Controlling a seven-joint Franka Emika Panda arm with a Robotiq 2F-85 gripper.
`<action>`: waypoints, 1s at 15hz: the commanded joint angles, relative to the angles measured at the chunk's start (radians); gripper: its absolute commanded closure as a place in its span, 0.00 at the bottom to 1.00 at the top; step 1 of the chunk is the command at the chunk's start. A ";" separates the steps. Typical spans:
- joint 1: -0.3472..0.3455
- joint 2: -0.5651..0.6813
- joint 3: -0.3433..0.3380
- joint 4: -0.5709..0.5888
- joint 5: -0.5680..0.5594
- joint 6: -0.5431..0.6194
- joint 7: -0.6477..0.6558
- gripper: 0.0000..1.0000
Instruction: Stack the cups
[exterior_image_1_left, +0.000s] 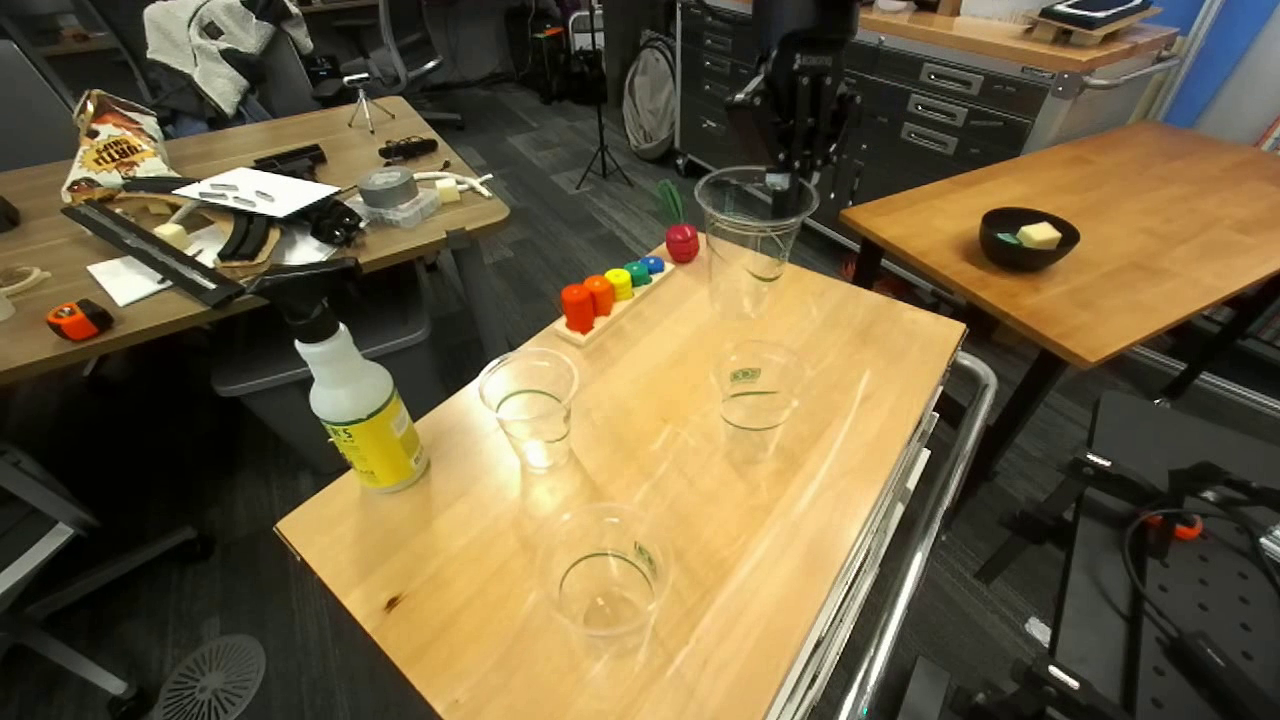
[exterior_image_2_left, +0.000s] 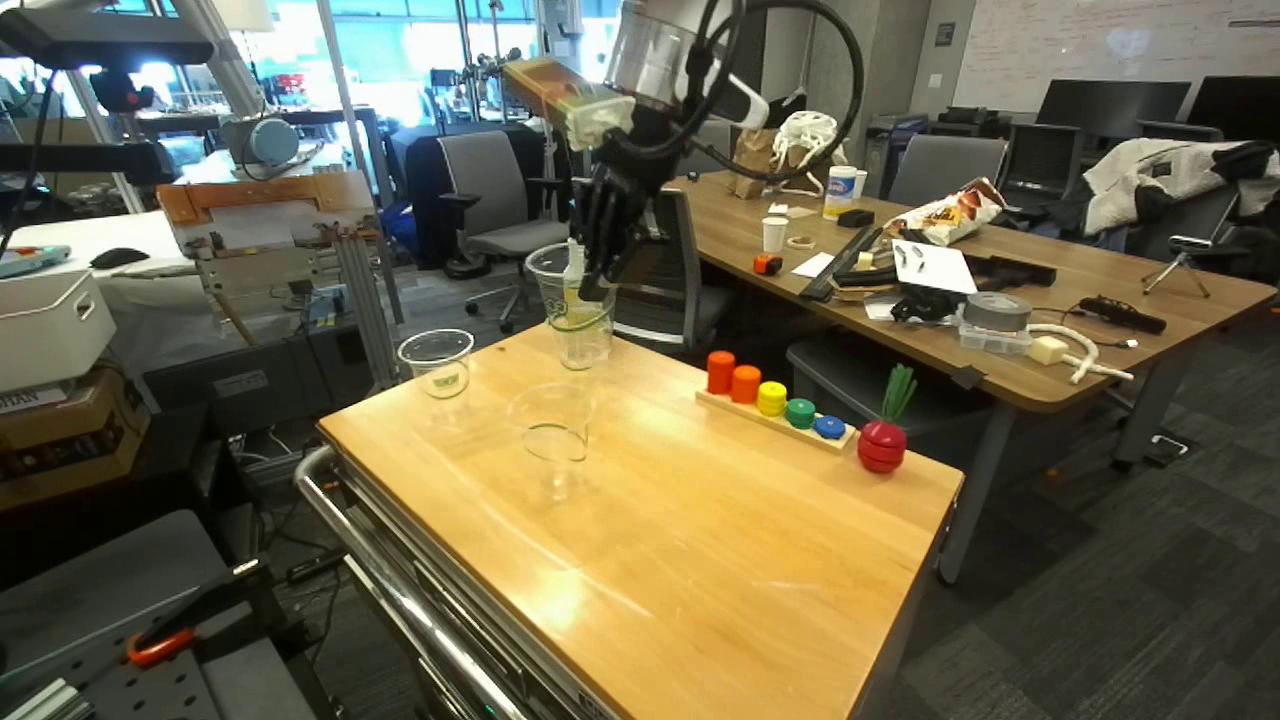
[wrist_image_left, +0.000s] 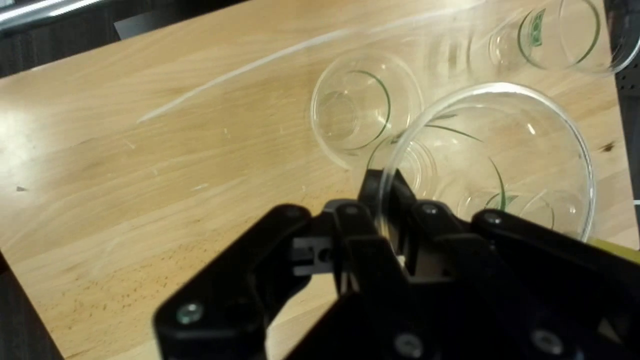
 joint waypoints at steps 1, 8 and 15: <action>0.018 -0.137 0.004 -0.107 -0.004 -0.036 0.013 0.95; 0.032 -0.112 0.009 -0.161 0.022 -0.023 -0.049 0.95; 0.027 0.001 0.016 -0.151 0.080 0.126 -0.144 0.96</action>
